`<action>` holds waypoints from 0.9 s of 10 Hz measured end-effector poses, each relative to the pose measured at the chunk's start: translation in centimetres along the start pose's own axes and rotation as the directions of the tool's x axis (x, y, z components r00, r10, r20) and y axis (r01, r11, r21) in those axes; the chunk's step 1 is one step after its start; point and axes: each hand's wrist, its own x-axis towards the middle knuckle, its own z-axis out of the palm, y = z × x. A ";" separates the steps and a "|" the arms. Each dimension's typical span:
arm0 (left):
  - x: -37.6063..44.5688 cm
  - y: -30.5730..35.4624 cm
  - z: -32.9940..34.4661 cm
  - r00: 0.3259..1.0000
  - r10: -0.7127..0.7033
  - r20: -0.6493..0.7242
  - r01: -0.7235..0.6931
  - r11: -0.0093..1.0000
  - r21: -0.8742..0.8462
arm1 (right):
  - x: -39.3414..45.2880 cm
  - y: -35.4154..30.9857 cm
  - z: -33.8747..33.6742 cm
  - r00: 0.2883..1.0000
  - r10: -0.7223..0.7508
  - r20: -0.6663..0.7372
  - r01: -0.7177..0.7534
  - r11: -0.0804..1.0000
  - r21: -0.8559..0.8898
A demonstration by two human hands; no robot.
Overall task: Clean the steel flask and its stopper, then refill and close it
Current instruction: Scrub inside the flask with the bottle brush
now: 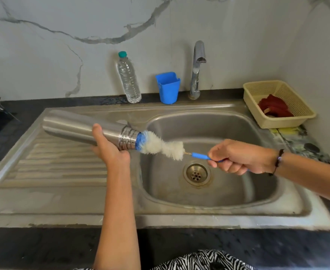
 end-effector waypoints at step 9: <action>-1.5 -1.0 0.6 0.992 -0.094 -0.083 0.095 0.995 0.009 | -0.1 1.8 0.5 0.948 -0.254 -0.191 0.178 0.922 -0.343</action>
